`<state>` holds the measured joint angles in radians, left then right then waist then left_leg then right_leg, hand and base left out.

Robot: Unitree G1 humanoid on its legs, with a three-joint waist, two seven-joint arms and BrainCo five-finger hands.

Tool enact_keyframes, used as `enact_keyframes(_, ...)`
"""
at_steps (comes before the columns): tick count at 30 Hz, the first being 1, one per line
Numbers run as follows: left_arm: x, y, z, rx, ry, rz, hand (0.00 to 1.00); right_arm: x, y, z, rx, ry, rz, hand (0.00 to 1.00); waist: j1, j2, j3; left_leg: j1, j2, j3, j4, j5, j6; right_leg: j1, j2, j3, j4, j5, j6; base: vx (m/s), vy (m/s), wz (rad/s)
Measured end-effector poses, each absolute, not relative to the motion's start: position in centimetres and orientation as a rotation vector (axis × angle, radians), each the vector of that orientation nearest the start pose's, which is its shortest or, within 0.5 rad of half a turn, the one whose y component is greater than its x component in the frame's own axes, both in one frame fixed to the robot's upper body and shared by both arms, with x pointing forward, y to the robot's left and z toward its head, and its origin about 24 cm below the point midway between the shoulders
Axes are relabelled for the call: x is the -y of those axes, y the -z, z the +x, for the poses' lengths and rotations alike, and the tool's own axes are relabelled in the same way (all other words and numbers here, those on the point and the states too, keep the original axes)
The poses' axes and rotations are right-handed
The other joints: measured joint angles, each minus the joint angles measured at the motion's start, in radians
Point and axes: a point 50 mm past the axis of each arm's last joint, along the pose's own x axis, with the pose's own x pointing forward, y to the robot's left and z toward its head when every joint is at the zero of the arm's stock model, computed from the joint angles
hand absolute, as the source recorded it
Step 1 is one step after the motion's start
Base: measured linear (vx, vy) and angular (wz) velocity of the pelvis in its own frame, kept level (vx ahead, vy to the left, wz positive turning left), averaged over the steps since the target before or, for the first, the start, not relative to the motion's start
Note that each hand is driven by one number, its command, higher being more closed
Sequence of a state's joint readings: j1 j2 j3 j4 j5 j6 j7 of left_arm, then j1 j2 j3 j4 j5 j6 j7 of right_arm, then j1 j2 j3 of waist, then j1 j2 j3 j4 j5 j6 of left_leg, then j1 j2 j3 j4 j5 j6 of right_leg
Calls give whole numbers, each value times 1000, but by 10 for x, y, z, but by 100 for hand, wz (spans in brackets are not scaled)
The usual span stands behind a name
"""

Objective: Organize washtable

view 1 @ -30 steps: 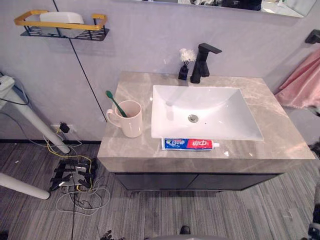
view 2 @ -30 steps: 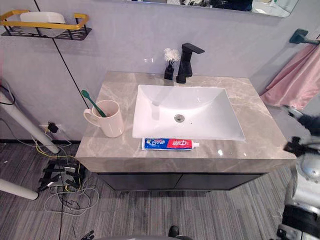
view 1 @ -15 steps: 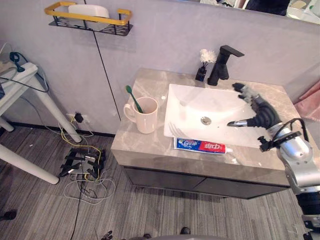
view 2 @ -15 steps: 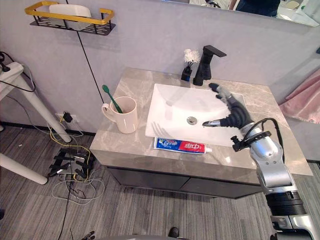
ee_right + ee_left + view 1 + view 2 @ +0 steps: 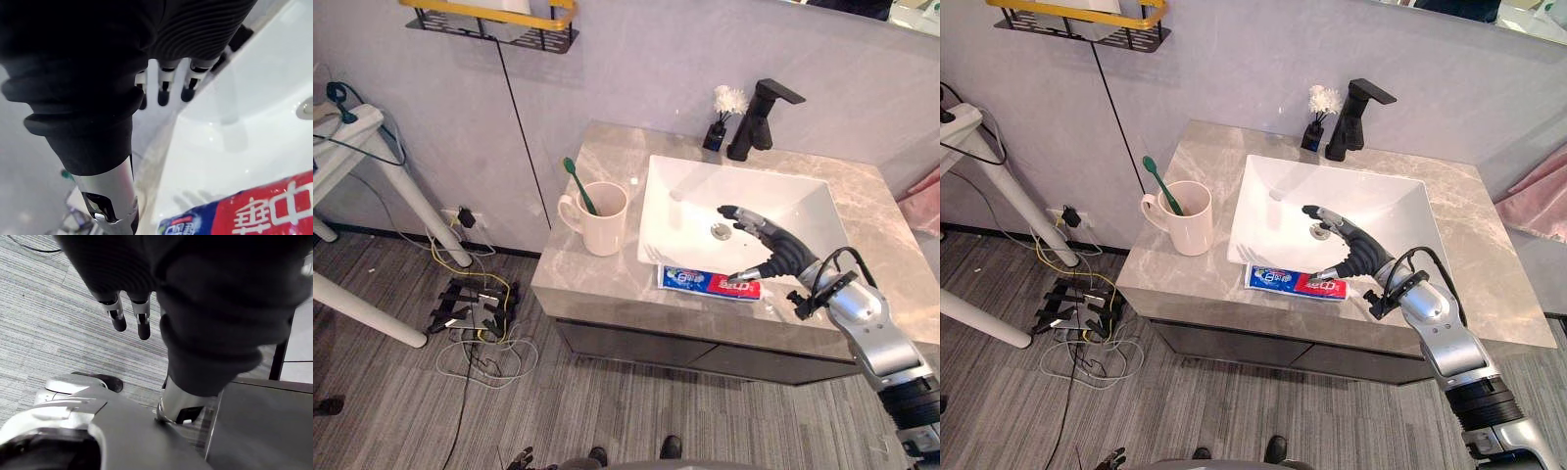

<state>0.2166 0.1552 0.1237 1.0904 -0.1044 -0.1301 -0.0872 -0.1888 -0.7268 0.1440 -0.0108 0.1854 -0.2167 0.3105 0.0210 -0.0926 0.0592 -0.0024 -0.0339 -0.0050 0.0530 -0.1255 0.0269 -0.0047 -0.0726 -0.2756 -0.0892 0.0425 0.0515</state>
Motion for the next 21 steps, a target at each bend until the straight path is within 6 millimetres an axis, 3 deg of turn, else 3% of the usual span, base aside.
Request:
enact_keyframes(9,-229,162,43,-1124,-239,-55,0,215,-122,275,207,-512,-652,0,20,-19,27,-2,1,0,-1,0,0,-3,-2,3,-2,0,0,0,0,0)
enact_keyframes(21,-229,162,42,-1125,-241,-60,0,222,-119,273,176,-513,-677,0,23,-18,29,-19,1,0,5,0,0,-19,-5,5,0,2,2,0,0,0)
